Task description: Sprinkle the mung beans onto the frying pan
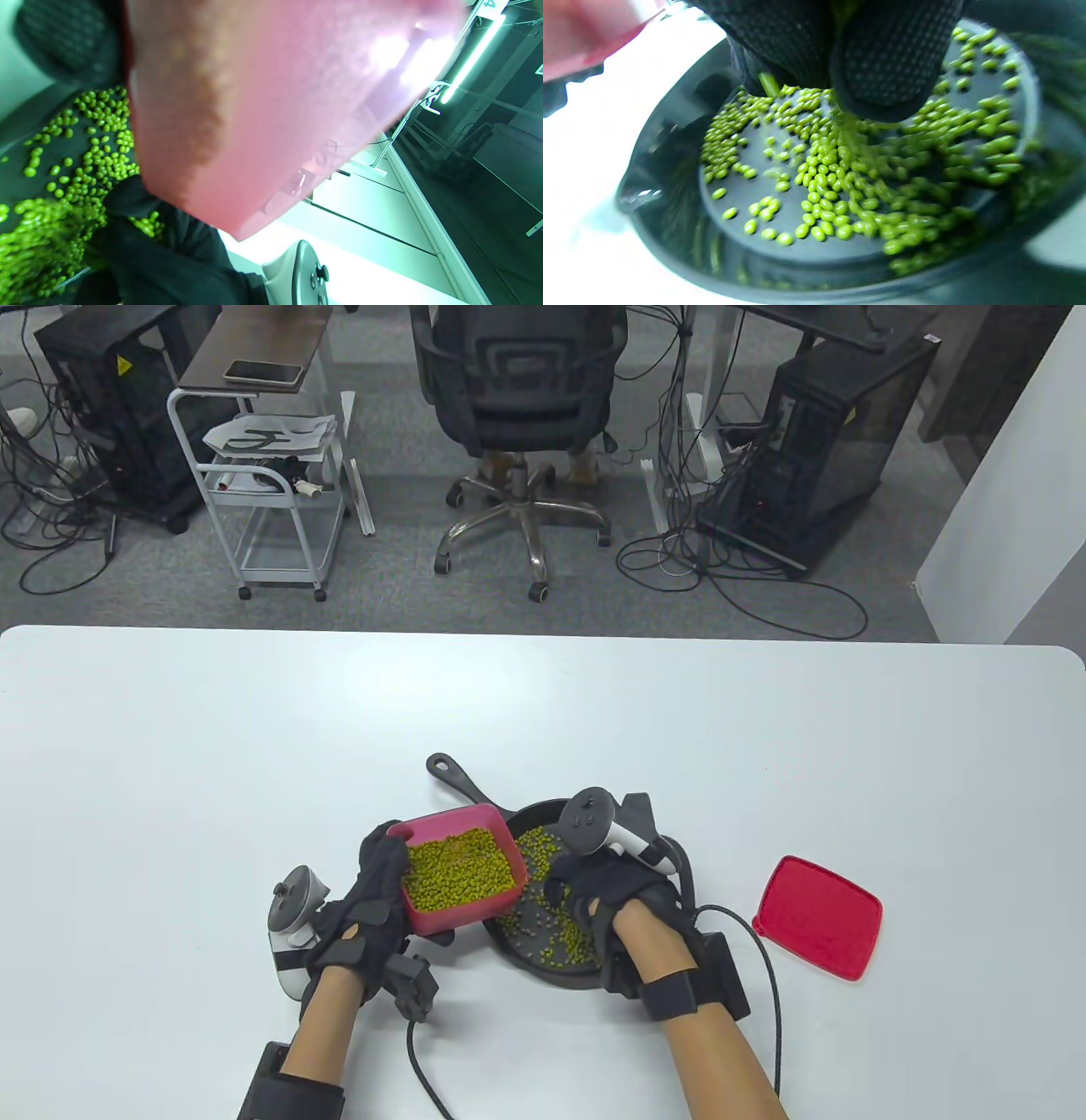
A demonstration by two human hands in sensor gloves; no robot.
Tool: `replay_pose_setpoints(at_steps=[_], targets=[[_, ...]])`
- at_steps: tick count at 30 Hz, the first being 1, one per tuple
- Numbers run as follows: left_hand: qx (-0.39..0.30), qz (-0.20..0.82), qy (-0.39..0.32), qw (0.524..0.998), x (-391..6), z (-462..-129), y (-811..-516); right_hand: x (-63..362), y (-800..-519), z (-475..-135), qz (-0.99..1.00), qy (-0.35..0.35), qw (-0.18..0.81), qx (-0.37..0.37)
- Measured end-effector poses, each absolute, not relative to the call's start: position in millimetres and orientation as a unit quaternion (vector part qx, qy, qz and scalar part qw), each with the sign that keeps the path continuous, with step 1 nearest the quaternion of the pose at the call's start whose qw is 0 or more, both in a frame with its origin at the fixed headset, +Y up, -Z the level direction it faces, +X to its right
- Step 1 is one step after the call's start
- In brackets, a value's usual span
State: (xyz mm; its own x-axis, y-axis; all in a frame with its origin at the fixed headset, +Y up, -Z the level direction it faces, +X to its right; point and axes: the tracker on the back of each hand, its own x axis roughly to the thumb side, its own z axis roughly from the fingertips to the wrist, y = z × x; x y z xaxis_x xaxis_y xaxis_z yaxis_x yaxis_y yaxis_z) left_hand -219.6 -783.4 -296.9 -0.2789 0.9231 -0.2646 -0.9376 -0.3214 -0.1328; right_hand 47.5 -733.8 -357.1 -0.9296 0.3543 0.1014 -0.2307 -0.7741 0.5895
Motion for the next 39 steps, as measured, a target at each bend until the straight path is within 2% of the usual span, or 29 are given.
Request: replay_pose_setpoints(at_steps=[8, 14, 19, 24, 27, 31, 35, 39], targets=[[-0.135, 0.805, 0.023, 0.577, -224, -296, -779, 24, -737, -383, 0.939, 0.259, 0.208, 0.092], [-0.138, 0.807, 0.023, 0.574, -225, -296, -778, 31, -727, -410, 0.957, 0.195, 0.207, 0.058], [-0.14, 0.807, 0.025, 0.573, -226, -296, -776, 45, -722, -420, 0.964, 0.203, 0.171, 0.028], [-0.141, 0.805, 0.027, 0.575, -226, -297, -776, 61, -720, -415, 0.967, 0.21, 0.144, 0.023], [-0.143, 0.802, 0.026, 0.58, -226, -297, -777, 70, -721, -406, 0.96, 0.242, 0.139, 0.027], [-0.142, 0.8, 0.025, 0.582, -225, -297, -777, 78, -720, -397, 0.936, 0.283, 0.208, 0.03], [-0.142, 0.798, 0.024, 0.585, -225, -297, -778, 85, -705, -392, 0.92, 0.28, 0.272, 0.042], [-0.144, 0.791, 0.024, 0.593, -223, -298, -779, 87, -677, -383, 0.915, 0.257, 0.304, 0.064]])
